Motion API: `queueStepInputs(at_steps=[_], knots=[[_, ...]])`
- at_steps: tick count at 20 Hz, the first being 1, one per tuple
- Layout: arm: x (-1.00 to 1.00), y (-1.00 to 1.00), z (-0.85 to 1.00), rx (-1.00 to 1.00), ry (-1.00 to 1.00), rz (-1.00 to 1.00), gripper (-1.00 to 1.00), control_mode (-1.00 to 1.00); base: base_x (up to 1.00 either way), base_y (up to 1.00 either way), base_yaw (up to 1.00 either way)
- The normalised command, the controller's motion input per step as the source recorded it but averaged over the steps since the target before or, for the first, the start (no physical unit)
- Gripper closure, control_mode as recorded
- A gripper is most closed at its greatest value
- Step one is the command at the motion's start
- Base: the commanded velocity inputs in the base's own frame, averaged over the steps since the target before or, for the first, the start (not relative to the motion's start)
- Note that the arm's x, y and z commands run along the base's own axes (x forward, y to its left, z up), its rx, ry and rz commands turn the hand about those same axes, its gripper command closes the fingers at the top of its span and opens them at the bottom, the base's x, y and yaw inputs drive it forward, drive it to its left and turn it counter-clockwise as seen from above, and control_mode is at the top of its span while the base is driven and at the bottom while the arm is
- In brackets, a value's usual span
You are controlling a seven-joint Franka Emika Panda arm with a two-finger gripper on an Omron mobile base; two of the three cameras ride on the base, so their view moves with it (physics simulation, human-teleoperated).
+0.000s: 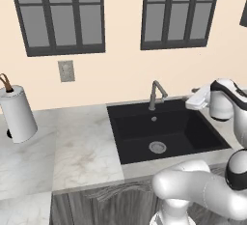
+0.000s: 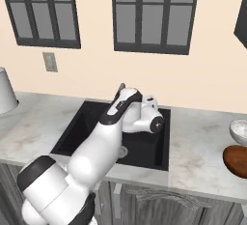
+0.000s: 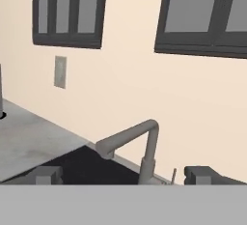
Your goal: Rinse each bowl for a few seconds and place them down in the sink or on the counter.
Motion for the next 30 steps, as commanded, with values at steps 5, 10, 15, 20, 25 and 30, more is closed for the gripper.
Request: queueStepInputs(at_steps=[5,10,15,20,25,30], knots=[[0.24,0.05,-0.09,0.0,0.0,0.0,-1.0,-1.0,0.0,0.0,0.0],[0.2,0.05,-0.15,0.0,-0.01,0.0,-1.0,-1.0,0.0,0.0,0.0],[0.21,0.01,-0.16,0.0,-0.02,0.0,-1.0,-1.0,0.0,0.0,0.0],[0.23,0.02,-0.15,0.0,-0.01,0.0,-1.0,-1.0,0.0,0.0,0.0],[0.26,0.03,-0.15,0.0,-0.01,0.0,-1.0,-1.0,0.0,0.0,0.0],[0.26,0.0,-0.19,0.0,-0.01,0.01,-1.0,-1.0,0.0,0.0,0.0]])
